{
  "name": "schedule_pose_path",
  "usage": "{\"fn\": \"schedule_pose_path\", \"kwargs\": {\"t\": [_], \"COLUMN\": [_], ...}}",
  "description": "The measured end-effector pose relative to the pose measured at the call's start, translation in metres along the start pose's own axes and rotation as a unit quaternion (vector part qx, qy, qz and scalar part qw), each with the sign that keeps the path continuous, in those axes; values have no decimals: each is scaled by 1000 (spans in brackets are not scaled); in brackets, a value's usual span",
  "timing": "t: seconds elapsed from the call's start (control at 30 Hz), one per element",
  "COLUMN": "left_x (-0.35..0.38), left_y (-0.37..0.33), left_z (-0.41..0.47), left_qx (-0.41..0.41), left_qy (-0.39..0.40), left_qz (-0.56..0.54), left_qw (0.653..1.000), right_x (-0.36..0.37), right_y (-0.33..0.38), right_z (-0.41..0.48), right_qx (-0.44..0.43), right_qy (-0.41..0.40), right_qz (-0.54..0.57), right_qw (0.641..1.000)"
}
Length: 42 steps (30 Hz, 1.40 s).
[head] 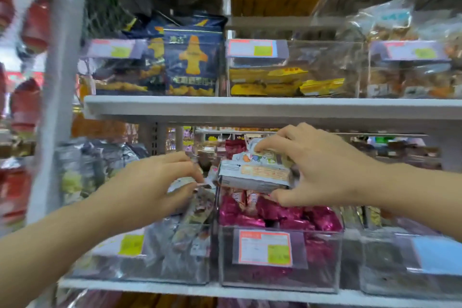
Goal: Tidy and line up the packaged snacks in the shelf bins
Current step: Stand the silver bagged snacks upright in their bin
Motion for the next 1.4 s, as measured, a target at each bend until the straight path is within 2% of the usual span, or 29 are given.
{"fn": "schedule_pose_path", "kwargs": {"t": [0.13, 0.23, 0.4, 0.47, 0.6, 0.73, 0.93, 1.13, 1.4], "left_x": [-14, -19, -18, -15, -15, -13, -10, -10, -10], "left_y": [35, 52, 66, 71, 77, 79, 83, 73, 32], "left_z": [-34, -46, -59, -58, -52, -51, -51, -41, -14], "left_qx": [-36, -62, -24, -7, 3, 9, -8, -11, 37], "left_qy": [18, 23, -34, -55, -76, -83, -77, -64, -74], "left_qz": [22, 38, 95, 114, 143, 140, 132, 127, 101], "left_qw": [999, 997, 995, 992, 987, 987, 988, 990, 991], "right_x": [7, 21, 50, 56, 69, 75, 71, 64, 48], "right_y": [37, 49, 57, 61, 70, 83, 89, 67, 30], "right_z": [42, 78, 132, 147, 173, 190, 191, 174, 125], "right_qx": [2, 38, 120, 149, 195, 152, 65, 67, 59], "right_qy": [-20, -14, -2, -9, 10, 52, 80, 30, 39], "right_qz": [61, 125, 234, 231, 153, 136, 240, 280, 288], "right_qw": [998, 991, 965, 961, 969, 978, 965, 957, 955]}}
Point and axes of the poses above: each hand's wrist, its own z-axis towards the middle knuckle, its own x-axis out of the palm, y = z × x, the point moved 7 cm from there along z, towards the middle knuckle, and after that the axes turned 13 degrees about -z, right-handed, at the moved point
